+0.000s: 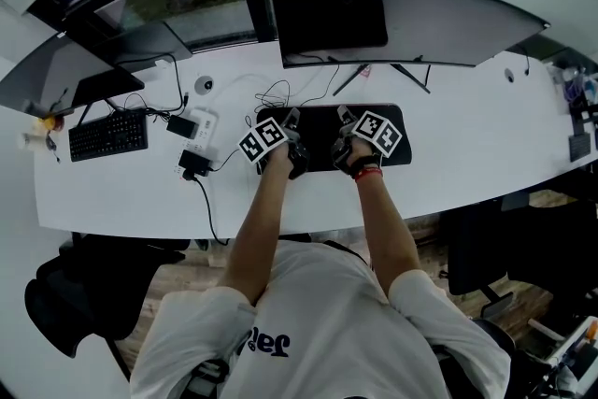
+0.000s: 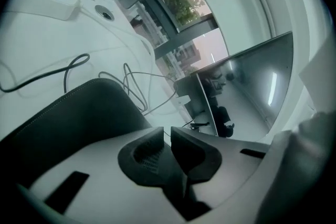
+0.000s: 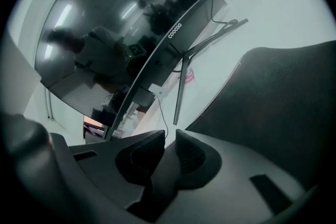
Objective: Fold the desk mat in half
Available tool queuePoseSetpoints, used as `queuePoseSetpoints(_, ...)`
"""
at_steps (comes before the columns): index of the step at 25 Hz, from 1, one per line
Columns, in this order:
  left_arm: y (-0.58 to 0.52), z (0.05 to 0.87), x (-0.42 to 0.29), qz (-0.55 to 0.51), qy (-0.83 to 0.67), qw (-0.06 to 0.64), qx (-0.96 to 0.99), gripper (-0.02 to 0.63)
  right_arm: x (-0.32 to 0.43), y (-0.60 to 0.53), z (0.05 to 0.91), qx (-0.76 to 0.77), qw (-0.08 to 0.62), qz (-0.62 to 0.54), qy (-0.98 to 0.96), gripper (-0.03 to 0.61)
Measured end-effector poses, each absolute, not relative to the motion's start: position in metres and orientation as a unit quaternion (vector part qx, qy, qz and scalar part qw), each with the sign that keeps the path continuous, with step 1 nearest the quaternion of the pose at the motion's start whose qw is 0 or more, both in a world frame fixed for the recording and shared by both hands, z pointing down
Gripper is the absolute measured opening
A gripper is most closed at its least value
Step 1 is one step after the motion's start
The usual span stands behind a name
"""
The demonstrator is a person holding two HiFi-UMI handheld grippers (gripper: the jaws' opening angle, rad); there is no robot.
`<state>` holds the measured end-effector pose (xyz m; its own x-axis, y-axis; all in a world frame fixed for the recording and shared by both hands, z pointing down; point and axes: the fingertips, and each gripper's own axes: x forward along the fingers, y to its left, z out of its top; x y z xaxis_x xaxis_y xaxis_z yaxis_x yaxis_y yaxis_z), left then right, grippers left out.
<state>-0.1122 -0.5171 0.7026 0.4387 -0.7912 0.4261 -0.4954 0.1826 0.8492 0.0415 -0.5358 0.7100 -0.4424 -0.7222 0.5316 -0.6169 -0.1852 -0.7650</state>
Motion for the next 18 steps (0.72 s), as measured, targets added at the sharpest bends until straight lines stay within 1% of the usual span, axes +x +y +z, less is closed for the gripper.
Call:
queuePoseSetpoints(8, -0.497, 0.676, -0.107, -0.092, -0.521, 0.525, 0.667, 0.049, 0.036, -0.511, 0.687, -0.520, 0.023, -0.524, 0.674, 0.074)
queuePoseSetpoints(13, -0.478, 0.658, -0.105, -0.077, -0.522, 0.496, 0.690, 0.049, 0.034, -0.490, 0.672, -0.515, 0.024, -0.513, 0.687, 0.074)
queuePoseSetpoints(18, -0.457, 0.647, -0.104, -0.072, -0.525, 0.482, 0.698, 0.049, 0.039, -0.470, 0.659, -0.519, 0.012, -0.486, 0.703, 0.074)
